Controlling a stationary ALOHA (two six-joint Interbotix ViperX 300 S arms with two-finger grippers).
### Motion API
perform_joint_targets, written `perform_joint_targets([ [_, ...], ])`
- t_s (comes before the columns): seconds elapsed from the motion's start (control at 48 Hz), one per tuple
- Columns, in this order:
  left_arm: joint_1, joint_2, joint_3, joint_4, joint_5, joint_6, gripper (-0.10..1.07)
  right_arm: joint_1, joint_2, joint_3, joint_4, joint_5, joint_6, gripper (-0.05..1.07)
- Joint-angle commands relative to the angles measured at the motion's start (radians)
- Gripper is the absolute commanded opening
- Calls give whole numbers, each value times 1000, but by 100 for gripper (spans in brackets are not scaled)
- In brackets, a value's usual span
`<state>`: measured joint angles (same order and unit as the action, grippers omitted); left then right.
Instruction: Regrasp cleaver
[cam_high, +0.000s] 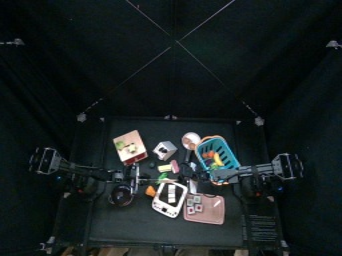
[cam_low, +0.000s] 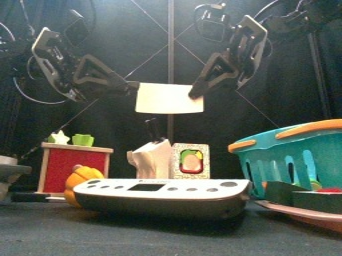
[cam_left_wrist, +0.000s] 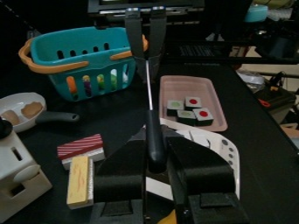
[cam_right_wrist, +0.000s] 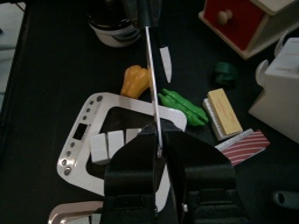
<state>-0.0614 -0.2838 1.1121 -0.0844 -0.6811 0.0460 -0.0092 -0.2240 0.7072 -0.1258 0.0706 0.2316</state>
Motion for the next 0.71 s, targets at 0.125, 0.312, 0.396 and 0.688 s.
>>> perform_joint_targets([
  [0.125, 2, 37, -35, -18, -9, -2, 39, 6, -44, 14, 2, -2, -2, 41],
  [0.312, 11, 48, -38, -29, -11, 0, 39, 15, -32, 15, -3, -2, -2, 41],
  [0.396, 11, 49, -38, -29, -11, -2, 39, 15, -32, 17, -2, -2, -2, 41],
  [0.688, 11, 61, -40, -31, -11, -5, 39, 18, -23, 25, 0, -2, -2, 41],
])
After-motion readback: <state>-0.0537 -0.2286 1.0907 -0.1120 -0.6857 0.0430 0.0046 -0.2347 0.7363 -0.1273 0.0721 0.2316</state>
